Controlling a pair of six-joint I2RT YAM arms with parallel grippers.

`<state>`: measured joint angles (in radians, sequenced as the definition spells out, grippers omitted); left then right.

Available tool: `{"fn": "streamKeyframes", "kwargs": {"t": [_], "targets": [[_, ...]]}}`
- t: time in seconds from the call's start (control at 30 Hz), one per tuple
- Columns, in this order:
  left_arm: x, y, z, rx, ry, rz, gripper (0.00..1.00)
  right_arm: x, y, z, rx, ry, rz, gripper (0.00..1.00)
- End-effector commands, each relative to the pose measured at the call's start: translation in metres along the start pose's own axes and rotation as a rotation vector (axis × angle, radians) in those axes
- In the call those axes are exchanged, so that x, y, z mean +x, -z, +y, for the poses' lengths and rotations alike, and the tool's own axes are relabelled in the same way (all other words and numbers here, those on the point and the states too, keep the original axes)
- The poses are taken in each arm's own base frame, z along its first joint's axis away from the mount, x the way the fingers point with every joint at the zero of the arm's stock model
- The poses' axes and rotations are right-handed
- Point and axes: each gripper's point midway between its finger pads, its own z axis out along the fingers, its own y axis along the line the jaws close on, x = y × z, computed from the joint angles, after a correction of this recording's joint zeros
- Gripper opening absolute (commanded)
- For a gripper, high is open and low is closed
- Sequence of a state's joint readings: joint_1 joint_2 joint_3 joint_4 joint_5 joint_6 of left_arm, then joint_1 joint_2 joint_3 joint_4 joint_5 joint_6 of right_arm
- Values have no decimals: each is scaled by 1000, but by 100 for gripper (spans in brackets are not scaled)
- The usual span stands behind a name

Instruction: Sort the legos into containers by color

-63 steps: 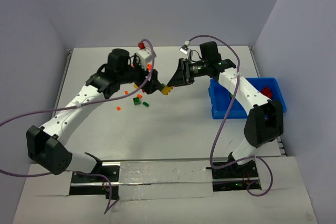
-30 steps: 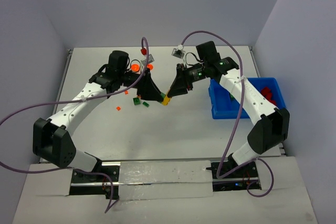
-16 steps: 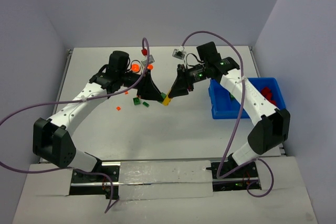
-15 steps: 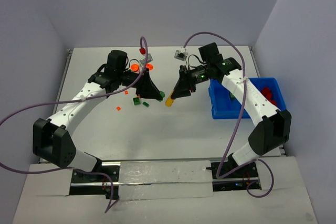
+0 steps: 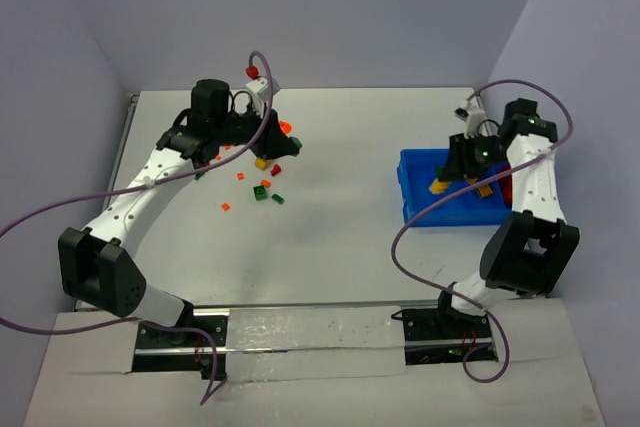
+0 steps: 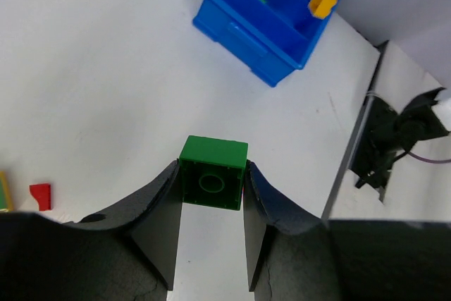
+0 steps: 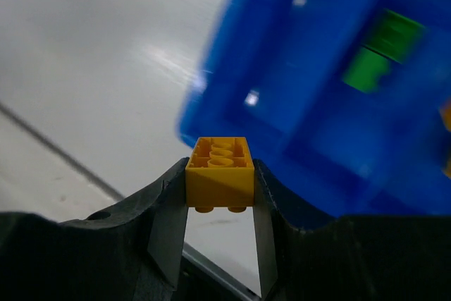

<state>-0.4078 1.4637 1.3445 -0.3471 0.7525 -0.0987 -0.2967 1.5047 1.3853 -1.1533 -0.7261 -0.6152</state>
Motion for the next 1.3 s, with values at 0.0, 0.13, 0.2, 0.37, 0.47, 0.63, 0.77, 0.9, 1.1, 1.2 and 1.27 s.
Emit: {"fn": "streamKeyframes", "kwargs": {"t": [0.0,0.13,0.2,0.37,0.47,0.63,0.77,0.9,1.1,1.2,1.27], "targets": [[-17,-7,20,-122,-60,-47,0,14,35,-86,366,-26,63,0],[-16,-10,22,-129,-59,-51,0,9,53,-138,568,-78,95,0],[-16,-11,24,-137,-59,-47,0,12,59,-156,645,-90,133,0],[-13,-9,27,-154,-69,-46,0,13,59,-180,719,-115,162,0],[-12,-10,27,-151,-67,-43,0,14,54,-189,726,-136,175,0],[-8,-12,29,-149,-66,-32,0,16,41,-197,685,-152,204,14],[-6,-12,29,-148,-65,-25,0,20,30,-195,634,-169,219,21],[-5,-13,29,-145,-64,-22,0,23,23,-193,608,-180,237,42],[-3,-13,27,-135,-57,-18,0,8,27,-182,597,-183,204,82],[-1,-13,19,-92,-46,-16,0,-19,28,-155,543,-156,138,82],[0,-12,12,-66,-46,-22,0,-40,25,-129,478,-123,94,82]]}}
